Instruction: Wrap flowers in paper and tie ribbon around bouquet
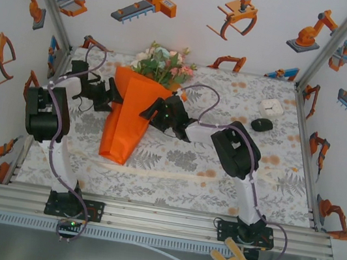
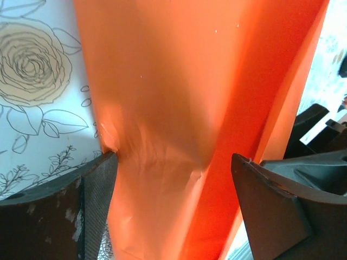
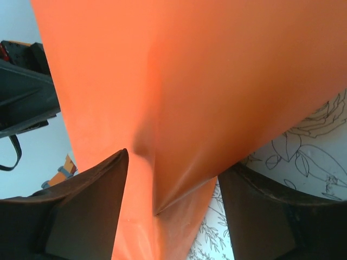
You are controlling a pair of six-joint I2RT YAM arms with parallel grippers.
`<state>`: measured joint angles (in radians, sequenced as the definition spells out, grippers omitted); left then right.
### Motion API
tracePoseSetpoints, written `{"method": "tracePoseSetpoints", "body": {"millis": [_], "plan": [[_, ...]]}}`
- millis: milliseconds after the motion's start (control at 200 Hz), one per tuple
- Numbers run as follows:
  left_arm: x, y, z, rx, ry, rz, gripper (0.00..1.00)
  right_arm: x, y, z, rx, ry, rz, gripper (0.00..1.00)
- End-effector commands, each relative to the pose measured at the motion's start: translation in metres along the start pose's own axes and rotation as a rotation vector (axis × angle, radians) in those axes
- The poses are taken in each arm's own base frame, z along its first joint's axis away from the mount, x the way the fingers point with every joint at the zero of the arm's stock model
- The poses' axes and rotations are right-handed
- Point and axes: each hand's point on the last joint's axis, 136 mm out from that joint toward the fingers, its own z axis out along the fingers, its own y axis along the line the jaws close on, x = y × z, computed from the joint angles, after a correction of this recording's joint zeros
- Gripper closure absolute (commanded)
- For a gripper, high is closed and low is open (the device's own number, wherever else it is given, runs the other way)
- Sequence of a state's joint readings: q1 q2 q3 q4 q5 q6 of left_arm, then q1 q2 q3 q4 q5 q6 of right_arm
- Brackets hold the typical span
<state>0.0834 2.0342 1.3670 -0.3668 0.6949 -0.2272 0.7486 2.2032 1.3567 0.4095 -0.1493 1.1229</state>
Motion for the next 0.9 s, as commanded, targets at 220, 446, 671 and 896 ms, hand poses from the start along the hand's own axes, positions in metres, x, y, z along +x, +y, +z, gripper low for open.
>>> {"method": "tracePoseSetpoints", "body": {"millis": [220, 446, 671, 896], "plan": [[-0.004, 0.025, -0.059, -0.338, -0.17, -0.016, 0.01, -0.003, -0.047, -0.03, 0.238, -0.015, -0.057, 0.27], [0.003, 0.012, -0.036, -0.198, -0.075, -0.045, 0.01, 0.008, -0.068, -0.034, 0.296, 0.019, -0.059, 0.18], [0.019, 0.018, -0.006, -0.168, -0.012, -0.109, 0.04, 0.016, -0.056, -0.007, 0.185, 0.044, 0.026, 0.33], [0.037, 0.005, 0.01, -0.109, 0.023, -0.149, 0.32, 0.012, -0.055, 0.001, 0.202, 0.041, 0.018, 0.39]]}}
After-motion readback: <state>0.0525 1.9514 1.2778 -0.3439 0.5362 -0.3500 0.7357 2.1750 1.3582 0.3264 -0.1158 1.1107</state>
